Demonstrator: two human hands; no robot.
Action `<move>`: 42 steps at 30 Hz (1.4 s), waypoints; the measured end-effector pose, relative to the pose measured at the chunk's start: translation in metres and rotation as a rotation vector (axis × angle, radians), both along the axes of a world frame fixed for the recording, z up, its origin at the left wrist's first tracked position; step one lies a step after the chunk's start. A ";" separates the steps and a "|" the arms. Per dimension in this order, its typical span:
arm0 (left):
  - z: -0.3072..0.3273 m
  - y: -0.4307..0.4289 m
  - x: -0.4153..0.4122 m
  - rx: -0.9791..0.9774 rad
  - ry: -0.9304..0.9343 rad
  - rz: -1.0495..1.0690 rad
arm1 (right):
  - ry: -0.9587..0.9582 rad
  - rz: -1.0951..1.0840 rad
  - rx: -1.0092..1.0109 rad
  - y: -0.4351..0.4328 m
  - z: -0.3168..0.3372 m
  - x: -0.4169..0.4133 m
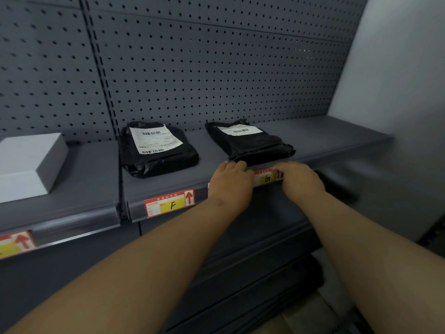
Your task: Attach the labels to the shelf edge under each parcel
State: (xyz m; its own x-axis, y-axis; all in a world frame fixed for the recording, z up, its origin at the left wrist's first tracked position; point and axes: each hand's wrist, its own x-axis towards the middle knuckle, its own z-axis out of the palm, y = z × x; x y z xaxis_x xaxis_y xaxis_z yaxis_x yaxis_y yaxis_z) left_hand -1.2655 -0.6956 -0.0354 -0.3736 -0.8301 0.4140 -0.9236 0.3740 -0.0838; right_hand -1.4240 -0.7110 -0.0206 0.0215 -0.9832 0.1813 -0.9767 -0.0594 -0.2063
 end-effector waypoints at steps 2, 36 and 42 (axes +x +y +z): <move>0.000 0.000 0.000 0.008 0.000 0.000 | 0.007 0.001 -0.009 0.001 0.001 0.000; 0.017 0.023 0.020 -0.056 0.025 0.023 | -0.066 -0.028 -0.213 0.019 0.029 0.023; 0.061 0.069 0.088 -0.173 0.232 0.121 | -0.326 0.136 -0.510 0.053 0.099 0.080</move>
